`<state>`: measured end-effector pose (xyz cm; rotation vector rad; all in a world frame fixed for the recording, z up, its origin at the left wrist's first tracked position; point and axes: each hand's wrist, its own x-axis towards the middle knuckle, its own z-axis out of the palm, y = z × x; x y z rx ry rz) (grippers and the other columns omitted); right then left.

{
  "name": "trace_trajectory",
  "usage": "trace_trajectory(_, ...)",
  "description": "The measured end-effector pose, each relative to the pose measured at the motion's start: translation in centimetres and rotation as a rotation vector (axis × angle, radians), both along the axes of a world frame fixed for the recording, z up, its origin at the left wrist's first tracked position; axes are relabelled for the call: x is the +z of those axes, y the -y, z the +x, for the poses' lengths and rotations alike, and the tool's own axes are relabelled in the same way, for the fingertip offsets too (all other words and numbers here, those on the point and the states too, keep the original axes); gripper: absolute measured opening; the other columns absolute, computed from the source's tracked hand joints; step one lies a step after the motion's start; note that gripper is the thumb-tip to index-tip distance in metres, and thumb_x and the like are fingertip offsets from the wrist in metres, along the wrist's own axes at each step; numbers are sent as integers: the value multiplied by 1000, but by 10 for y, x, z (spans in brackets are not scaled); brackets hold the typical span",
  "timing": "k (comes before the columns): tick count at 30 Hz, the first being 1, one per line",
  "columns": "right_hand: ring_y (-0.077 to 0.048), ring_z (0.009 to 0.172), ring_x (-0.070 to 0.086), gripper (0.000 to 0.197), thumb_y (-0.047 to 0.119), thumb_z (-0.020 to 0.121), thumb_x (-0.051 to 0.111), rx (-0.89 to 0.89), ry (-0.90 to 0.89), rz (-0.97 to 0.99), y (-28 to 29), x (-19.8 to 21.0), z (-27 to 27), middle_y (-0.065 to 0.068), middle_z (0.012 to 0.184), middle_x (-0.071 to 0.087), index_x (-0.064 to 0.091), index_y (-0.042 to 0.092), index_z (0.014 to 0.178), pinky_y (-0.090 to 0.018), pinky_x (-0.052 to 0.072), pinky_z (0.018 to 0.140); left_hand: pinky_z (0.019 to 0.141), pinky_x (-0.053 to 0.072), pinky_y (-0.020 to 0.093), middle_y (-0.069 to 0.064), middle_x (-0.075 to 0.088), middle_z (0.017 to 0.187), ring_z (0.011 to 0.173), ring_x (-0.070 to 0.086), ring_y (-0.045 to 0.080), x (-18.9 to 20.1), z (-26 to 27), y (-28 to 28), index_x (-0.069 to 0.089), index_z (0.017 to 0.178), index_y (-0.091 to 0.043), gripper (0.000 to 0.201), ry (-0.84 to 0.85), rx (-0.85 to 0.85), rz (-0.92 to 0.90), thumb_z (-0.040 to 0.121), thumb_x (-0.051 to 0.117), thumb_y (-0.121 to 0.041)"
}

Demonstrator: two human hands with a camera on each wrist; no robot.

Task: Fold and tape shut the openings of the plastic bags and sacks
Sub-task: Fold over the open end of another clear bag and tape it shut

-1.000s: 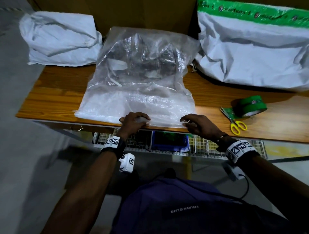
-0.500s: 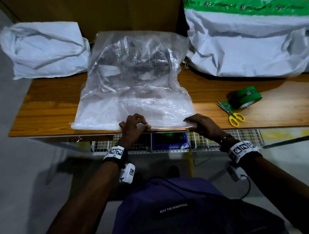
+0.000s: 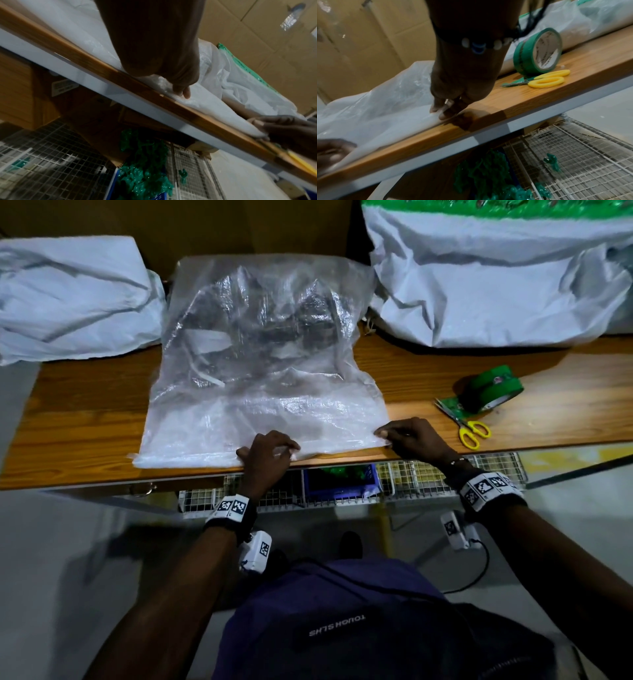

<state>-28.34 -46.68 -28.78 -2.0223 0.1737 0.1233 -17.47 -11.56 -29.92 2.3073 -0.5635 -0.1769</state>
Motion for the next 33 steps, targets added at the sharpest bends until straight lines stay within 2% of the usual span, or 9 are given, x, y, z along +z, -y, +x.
trace_trajectory(2,-9,72,69,29,26,91,82,36,25,-1,2,3,-4,0,95,75,79,11,115,-26,55,62,78,23,34,-23,67,107,101,46,-9,-1,-3,-6,77,91,-38,10,35,-21,94,83,83,-37)
trace_trajectory(4,-16,83,72,34,23,87,86,45,92,-27,2,0,-8,-7,110,70,78,9,117,-29,60,69,74,17,35,-25,67,107,104,49,-2,-6,-4,-8,74,91,-41,17,63,-30,124,80,83,-50)
trace_trajectory(9,-13,68,69,16,23,96,77,-181,94,18,-3,-14,-9,-2,90,77,82,9,103,-32,53,61,95,35,54,-24,71,91,100,62,7,-9,-1,-7,68,79,-48,9,-5,71,23,82,73,-55)
trace_trajectory(12,-16,55,66,16,23,94,79,-232,24,57,-2,-14,-6,-9,72,74,81,8,97,-31,51,55,88,31,41,-23,71,99,100,58,2,-9,-3,-8,73,91,-37,47,52,20,81,66,79,-76)
trace_trajectory(20,-10,53,62,22,31,97,75,-260,109,-146,-8,-12,2,0,63,69,72,20,79,-32,50,58,93,39,50,-18,72,88,91,63,9,-4,5,-2,76,86,-31,19,37,17,36,84,80,-49)
trace_trajectory(24,-13,70,73,16,31,102,70,-133,218,-131,-16,3,-15,-4,115,62,70,18,112,-31,59,61,93,38,44,-21,70,82,88,62,4,-3,12,4,70,95,-38,17,1,7,60,86,76,-50)
trace_trajectory(26,-11,78,72,27,42,100,72,33,228,-380,-15,1,-19,5,128,53,67,27,122,-31,56,65,94,38,44,-19,72,84,91,63,7,-2,15,6,70,97,-39,13,-3,-17,83,88,73,-49)
trace_trajectory(29,-24,102,59,38,50,105,56,111,267,-743,-18,-6,-15,-1,127,61,68,21,125,-40,52,73,89,35,44,-10,71,90,97,61,18,0,17,12,77,95,-31,11,41,-59,184,96,69,-38)
trace_trajectory(33,-28,103,50,42,47,105,46,158,264,-808,-20,-10,-4,-5,111,72,73,15,112,-44,45,77,83,35,43,-1,64,96,100,57,27,-3,17,21,77,92,-22,14,149,-93,294,99,65,-27)
